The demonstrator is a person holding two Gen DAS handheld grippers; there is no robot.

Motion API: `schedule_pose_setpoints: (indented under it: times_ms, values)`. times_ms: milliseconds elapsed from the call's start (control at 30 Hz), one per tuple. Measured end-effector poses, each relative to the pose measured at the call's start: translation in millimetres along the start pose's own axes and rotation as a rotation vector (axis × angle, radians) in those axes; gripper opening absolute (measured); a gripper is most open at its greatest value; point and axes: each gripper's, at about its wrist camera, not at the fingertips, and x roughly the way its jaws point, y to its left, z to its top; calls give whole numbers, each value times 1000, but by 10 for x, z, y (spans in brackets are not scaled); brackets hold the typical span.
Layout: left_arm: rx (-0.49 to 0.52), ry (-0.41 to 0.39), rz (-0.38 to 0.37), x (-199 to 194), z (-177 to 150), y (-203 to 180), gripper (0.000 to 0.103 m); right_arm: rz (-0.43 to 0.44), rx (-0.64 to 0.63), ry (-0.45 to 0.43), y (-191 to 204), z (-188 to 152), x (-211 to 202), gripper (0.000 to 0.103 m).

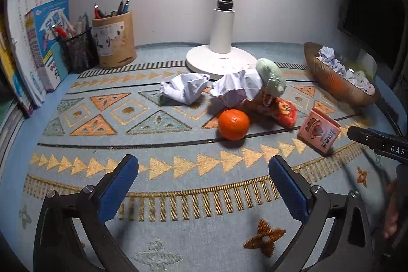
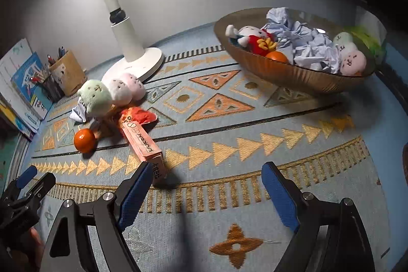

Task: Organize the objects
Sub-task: 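Grasp the second orange with the left gripper while the right grasps the pink card box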

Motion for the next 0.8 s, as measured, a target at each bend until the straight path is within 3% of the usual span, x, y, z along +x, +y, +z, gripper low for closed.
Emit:
schedule_pose_setpoints:
  times_ms: [100, 200, 367, 467, 633, 667, 733, 767, 800]
  values:
    - [91, 16, -29, 137, 121, -143, 102, 87, -98, -3, 191, 81, -36, 86]
    - [98, 66, -57, 357, 183, -159, 95, 143, -224, 3, 433, 63, -5, 86]
    - [27, 110, -134, 534, 229, -120, 92, 84, -394, 30, 627, 49, 257, 86]
    - [6, 117, -139, 584, 242, -112, 91, 128, -396, 68, 569, 101, 387, 86]
    - [18, 143, -152, 695, 277, -216, 72, 160, -388, 90, 505, 183, 526, 86]
    - [18, 158, -176, 719, 280, -228, 58, 172, -377, 98, 501, 199, 553, 86]
    - [-2, 155, -193, 732, 280, -231, 46, 199, -350, 121, 490, 213, 614, 86]
    - [-10, 154, -189, 738, 277, -227, 34, 210, -337, 126, 480, 214, 639, 86]
    - [-18, 151, -186, 734, 274, -219, 33, 208, -328, 127, 476, 210, 660, 86]
